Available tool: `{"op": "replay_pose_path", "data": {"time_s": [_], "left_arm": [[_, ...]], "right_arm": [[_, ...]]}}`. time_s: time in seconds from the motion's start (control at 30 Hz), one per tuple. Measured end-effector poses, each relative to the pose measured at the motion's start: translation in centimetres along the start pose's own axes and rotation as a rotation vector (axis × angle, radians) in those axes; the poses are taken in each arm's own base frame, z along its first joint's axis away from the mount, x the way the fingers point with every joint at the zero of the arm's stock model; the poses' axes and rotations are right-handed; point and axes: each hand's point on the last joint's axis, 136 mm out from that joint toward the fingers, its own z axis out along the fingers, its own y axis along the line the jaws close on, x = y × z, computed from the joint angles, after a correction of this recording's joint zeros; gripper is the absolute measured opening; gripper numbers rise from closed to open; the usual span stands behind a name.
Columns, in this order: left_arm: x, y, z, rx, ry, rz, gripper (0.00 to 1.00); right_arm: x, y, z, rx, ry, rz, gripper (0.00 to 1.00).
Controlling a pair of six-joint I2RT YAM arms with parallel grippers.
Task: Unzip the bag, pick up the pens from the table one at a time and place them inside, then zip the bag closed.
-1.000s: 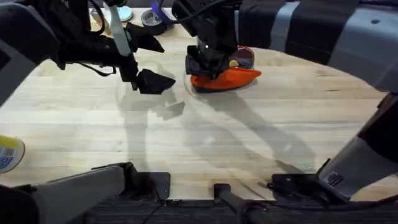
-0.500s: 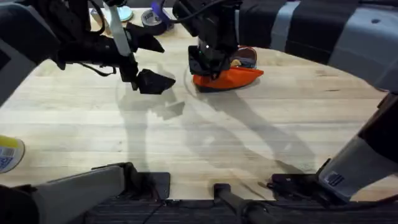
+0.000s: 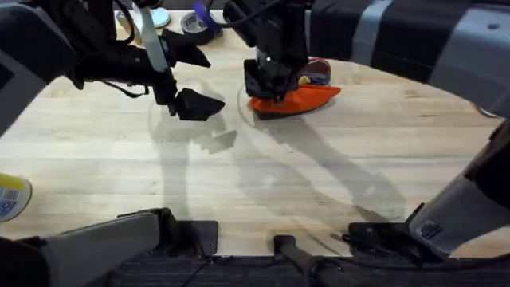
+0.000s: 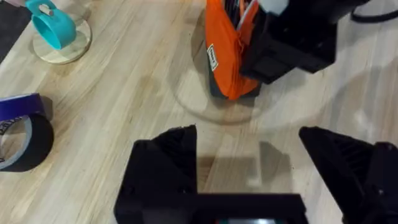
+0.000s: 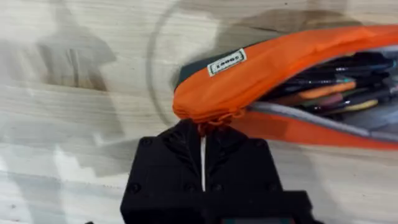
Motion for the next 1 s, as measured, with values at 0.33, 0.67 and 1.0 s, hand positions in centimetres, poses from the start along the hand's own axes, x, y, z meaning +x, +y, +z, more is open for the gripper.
{"op": "replay_pose_path", "data": {"time_s": [0.33, 0.67, 1.0], "left_arm": [[0.0, 0.0, 0.0, -0.001, 0.0, 0.001, 0.995], [0.0, 0.1, 0.0, -0.005, -0.002, 0.006, 0.995], [-1.0, -0.2, 0.0, 0.013, -0.055, 0.008, 0.994]], "right_arm": [[-0.9, -0.5, -3.2, -0.022, -0.061, -0.001, 0.03], [-2.1, -0.2, -5.1, -0.033, -0.11, -0.054, 0.03], [-2.0, -0.3, -5.1, -0.026, -0.105, -0.066, 0.03]]}}
